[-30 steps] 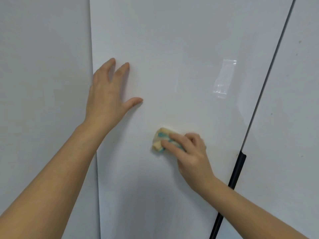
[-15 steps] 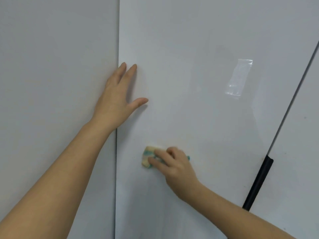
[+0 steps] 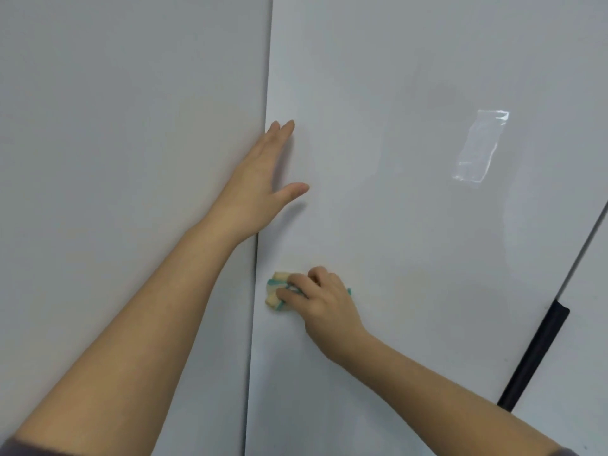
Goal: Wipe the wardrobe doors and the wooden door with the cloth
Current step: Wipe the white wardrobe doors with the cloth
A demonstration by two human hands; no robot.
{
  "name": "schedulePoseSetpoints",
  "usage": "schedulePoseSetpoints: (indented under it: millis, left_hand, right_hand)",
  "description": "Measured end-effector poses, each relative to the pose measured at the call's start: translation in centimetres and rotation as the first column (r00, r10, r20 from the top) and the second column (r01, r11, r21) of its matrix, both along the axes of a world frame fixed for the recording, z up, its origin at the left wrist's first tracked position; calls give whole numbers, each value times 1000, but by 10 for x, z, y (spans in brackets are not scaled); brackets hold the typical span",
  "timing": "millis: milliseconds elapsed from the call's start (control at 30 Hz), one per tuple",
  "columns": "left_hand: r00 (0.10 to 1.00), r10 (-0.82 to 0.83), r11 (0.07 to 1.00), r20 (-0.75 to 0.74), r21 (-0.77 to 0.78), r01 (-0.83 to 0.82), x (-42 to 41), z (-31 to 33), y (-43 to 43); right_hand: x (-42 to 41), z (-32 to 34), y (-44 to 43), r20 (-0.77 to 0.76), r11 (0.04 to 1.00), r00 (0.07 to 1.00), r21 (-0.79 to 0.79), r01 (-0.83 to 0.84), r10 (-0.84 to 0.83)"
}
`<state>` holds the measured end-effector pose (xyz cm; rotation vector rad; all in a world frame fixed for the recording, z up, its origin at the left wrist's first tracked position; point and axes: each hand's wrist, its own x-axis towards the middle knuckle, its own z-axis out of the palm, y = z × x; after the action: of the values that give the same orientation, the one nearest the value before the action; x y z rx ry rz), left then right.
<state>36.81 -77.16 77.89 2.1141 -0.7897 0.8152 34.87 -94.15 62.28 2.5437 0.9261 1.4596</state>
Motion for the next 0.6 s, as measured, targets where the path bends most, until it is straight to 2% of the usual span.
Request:
schedulePoseSetpoints:
  millis: [100, 167, 233, 300, 367, 467, 533, 600]
  left_hand:
    - [1000, -9, 1000, 12, -10, 10, 2, 0, 0]
    - [1000, -16, 1000, 11, -19, 17, 2, 0, 0]
    - [1000, -17, 1000, 10, -19, 17, 3, -1, 1]
    - [1000, -12, 1000, 12, -9, 12, 2, -1, 1]
    - [1000, -10, 1000, 23, -4, 10, 2, -1, 1]
    - [999, -1, 1000, 41, -7, 1, 3, -3, 0]
    - [999, 1, 1000, 53, -7, -1, 3, -3, 0]
    - [999, 7, 1000, 53, -1, -7, 2, -4, 1]
  right_hand:
    - [11, 50, 10, 100, 994, 995, 113, 8, -20]
    - [17, 60, 19, 142, 984, 989, 177, 7, -32]
    - [20, 32, 26, 135, 991, 991, 135, -7, -11]
    - [16, -1, 26, 83, 1000, 996, 0, -10, 10]
    - [17, -1, 24, 40, 997, 999, -66, -29, 32]
    - [23, 38, 29, 67, 999, 998, 36, -9, 6]
    - [24, 38, 32, 92, 996, 996, 88, 9, -17]
    - [15, 6, 23, 61, 1000, 998, 10, 12, -12]
